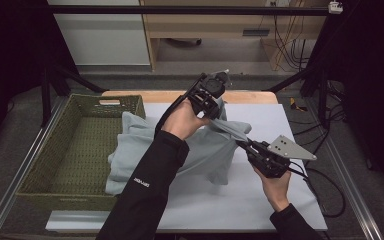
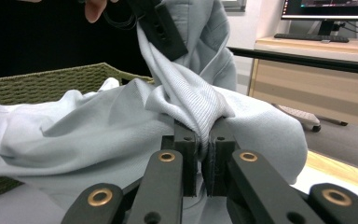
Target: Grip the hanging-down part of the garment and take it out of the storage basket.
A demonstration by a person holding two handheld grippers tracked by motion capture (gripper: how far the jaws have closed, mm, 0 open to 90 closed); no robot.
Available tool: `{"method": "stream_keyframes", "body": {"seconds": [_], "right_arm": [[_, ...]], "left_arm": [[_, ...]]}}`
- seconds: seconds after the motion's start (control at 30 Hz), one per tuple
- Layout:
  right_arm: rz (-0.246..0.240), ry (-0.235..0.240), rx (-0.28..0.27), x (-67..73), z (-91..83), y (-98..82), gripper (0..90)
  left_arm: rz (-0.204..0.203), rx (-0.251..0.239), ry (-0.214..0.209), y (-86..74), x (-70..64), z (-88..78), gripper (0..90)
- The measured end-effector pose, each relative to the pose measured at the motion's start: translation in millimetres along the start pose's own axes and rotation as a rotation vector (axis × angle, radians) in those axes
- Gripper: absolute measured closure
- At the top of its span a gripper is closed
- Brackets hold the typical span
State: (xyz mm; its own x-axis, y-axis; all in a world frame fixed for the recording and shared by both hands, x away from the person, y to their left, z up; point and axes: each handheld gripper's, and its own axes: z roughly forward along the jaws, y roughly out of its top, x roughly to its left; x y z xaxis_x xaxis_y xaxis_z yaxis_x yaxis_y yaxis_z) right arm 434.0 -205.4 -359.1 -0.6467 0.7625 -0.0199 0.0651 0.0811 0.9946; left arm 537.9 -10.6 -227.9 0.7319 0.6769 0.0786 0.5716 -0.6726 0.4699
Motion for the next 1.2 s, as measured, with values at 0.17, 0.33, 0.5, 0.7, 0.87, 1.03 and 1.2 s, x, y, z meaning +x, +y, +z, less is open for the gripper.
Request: {"method": "stream_keyframes", "body": {"seconds": [0.17, 0.33, 0.5, 0.7, 0.87, 1.03, 1.2], "right_arm": [[-0.003, -0.018, -0.004, -3.5, -2.0, 4.1, 85.9], [0.002, -0.042, -0.027, -7.9, -3.2, 8.3, 85.9], [0.004, -0.063, -0.02, -9.7, -4.0, 8.7, 85.9], [0.01, -0.036, 0.012, -10.1, -0.7, -2.7, 84.2], [0.023, -0.008, 0.051, -7.2, 2.7, -19.9, 69.4], [0.018, 0.023, 0.067, -5.5, 5.2, -35.8, 34.4], [0.057, 0.01, 0.03, -7.1, -4.1, -33.9, 7.5]], "left_arm": [[0.004, 0.0, -0.003, 0.8, -1.1, 0.8, 83.2], [0.02, 0.005, -0.009, 2.6, -3.3, 1.1, 83.1], [0.017, 0.004, -0.008, 3.0, -5.1, 2.2, 83.1], [0.018, 0.015, -0.007, 1.4, -3.2, 5.2, 83.1], [0.014, 0.025, 0.015, -0.7, -1.1, 11.8, 83.2], [0.017, 0.025, 0.015, -4.5, 1.3, 16.8, 83.2], [0.014, 0.014, -0.002, -8.2, 5.5, 26.2, 83.1]]}}
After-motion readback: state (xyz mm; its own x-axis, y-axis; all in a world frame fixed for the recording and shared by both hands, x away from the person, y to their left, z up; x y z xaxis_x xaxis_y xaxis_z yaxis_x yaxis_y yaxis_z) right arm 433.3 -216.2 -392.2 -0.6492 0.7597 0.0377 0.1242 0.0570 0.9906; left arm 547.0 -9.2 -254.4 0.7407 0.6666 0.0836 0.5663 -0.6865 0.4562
